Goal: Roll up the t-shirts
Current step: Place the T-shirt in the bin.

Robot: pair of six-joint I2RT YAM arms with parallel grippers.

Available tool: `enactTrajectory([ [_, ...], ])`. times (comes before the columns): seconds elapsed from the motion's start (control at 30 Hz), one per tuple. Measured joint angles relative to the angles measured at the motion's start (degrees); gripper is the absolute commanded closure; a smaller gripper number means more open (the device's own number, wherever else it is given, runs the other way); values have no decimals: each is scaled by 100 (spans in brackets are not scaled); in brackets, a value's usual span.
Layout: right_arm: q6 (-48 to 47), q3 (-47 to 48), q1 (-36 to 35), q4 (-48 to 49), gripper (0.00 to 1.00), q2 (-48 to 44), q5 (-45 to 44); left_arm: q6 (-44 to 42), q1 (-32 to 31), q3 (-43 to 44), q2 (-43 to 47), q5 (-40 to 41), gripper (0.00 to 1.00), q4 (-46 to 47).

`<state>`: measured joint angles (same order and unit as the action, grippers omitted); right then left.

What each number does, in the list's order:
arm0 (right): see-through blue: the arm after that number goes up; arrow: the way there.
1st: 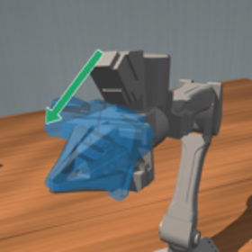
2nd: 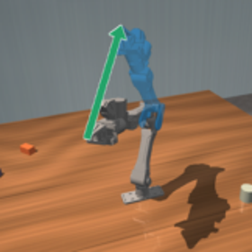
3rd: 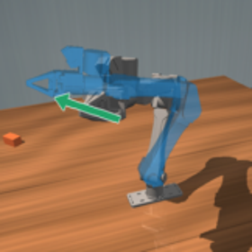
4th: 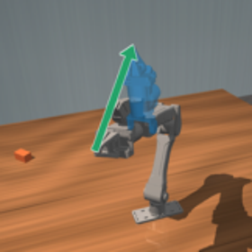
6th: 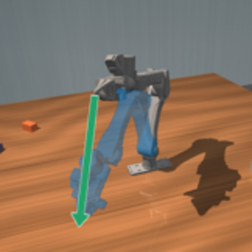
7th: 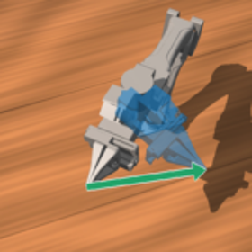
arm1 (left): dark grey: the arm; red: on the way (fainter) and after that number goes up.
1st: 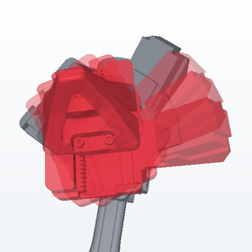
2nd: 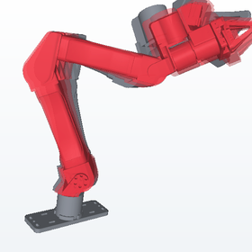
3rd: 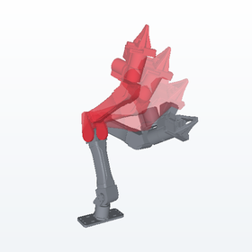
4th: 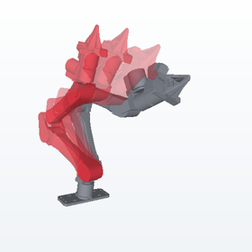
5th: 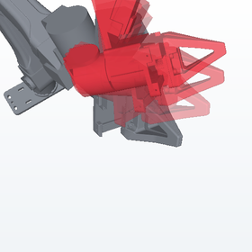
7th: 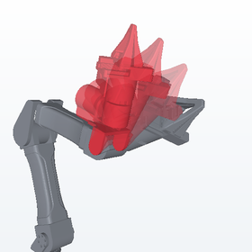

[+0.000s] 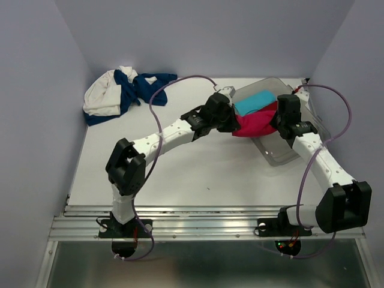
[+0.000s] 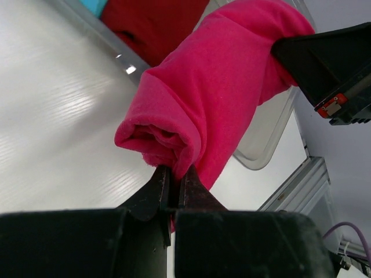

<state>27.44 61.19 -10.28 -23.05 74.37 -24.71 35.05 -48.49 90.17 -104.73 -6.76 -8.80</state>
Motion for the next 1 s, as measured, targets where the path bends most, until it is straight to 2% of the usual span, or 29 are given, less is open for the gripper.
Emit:
enactTrajectory([
  [0.23, -518, 0, 699, 214, 99, 166, -315, -26, -374, 1484, -1346, 85, 100, 11],
  [0.57, -734, 94, 1447, 713, 99, 857, -431, -48, -758, 3370, -2907, 144, 100, 177],
  [1.0, -1106, 393, 1558, 1244, 99, 1974, -409, -50, -841, 3687, -3998, 295, 100, 673],
])
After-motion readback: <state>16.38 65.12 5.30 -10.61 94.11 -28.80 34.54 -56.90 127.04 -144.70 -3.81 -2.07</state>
